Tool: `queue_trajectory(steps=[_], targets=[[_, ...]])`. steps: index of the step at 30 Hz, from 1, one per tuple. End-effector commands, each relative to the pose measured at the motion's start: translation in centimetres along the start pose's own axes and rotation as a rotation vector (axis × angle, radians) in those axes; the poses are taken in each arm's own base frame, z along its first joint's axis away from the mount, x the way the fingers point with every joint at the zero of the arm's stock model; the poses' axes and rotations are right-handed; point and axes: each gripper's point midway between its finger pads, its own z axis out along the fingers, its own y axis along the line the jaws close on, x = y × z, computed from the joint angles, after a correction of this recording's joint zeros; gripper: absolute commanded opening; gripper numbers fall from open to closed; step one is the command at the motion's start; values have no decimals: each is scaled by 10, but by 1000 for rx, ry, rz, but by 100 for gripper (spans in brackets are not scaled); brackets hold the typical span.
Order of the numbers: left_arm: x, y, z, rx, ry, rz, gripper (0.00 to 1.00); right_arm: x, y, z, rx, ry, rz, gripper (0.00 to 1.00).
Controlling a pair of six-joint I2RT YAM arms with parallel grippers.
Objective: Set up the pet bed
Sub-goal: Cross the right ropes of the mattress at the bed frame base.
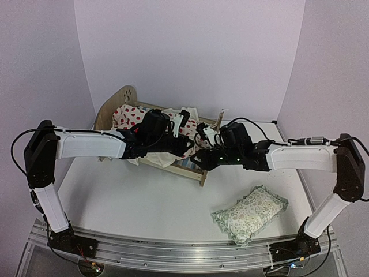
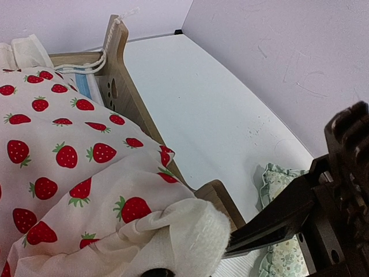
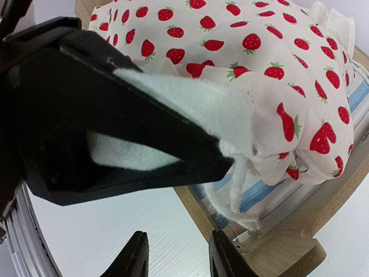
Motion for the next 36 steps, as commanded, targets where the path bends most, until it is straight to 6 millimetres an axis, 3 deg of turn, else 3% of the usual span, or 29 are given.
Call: queue_trajectory(steps=[1,6,14,26,32,36], targets=[[-40,-15,-23,47,-87,-8,0,-24,-2,10,22,-62,-32,37],[-42,-17,-22,56,-88,-6,0,-21,-9,19,55,-52,-42,34],[-42,-16,-24,59,-87,-4,0,-25,-20,19,121,-66,-79,34],[-42,-16,-24,61,-87,-5,0,-24,-19,29,113,-53,-71,28],[-42,-17,-26,63,-89,-5,0,-24,-24,29,137,-56,-67,17],[-42,-15,-27,59,-92,-4,0,-25,-24,26,145,-61,-61,1]])
